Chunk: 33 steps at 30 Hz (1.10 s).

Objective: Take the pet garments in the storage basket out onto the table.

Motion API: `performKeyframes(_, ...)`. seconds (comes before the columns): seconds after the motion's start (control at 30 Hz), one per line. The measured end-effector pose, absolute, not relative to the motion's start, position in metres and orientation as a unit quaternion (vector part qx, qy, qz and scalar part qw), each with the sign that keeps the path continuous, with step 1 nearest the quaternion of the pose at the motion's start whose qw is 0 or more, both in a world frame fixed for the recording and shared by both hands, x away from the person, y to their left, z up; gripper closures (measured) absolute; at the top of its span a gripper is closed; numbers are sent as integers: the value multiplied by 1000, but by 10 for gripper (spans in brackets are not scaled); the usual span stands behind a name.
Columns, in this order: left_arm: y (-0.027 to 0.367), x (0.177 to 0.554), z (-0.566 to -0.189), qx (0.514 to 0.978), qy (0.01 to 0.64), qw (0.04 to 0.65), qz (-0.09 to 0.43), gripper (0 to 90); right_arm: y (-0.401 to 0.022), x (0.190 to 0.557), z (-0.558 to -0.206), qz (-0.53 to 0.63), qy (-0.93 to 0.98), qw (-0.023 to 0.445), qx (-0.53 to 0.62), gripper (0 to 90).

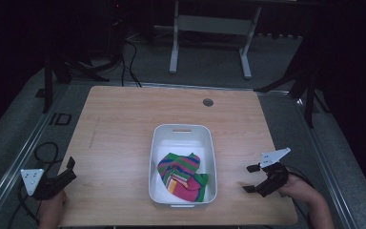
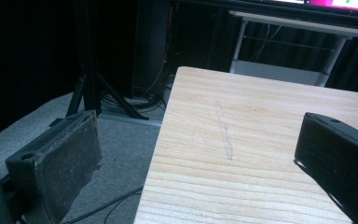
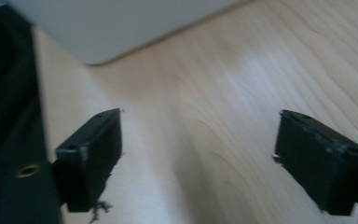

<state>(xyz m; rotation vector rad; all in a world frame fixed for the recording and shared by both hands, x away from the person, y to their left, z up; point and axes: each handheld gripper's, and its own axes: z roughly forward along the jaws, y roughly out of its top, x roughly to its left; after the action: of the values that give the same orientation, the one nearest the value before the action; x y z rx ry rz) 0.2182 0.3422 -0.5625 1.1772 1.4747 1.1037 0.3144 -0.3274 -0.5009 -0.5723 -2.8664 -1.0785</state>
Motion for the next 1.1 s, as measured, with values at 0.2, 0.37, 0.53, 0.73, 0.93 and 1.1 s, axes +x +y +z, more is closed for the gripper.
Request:
performKeyframes(0.2, 342, 218, -562, 478, 599, 461, 447, 9, -300, 312, -479, -343, -927, 22, -148, 124)
performKeyframes(0.37, 342, 218, -562, 479, 598, 462, 447, 9, -280, 314, -463, -337, -934, 18, -121, 124)
performKeyframes(0.53, 342, 218, -562, 480, 598, 461, 446, 9, -266, 316, -451, -339, -935, 14, -103, 123)
performKeyframes(0.73, 342, 219, -562, 482, 596, 461, 447, 9, -244, 323, -438, -335, -937, 19, -93, 127)
performKeyframes(0.93, 341, 219, -562, 486, 594, 458, 448, 9, -223, 328, -433, -317, -944, 26, -83, 128)
performKeyframes(1.1, 341, 219, -562, 489, 594, 455, 448, 9, -205, 333, -435, -306, -948, 37, -74, 127)
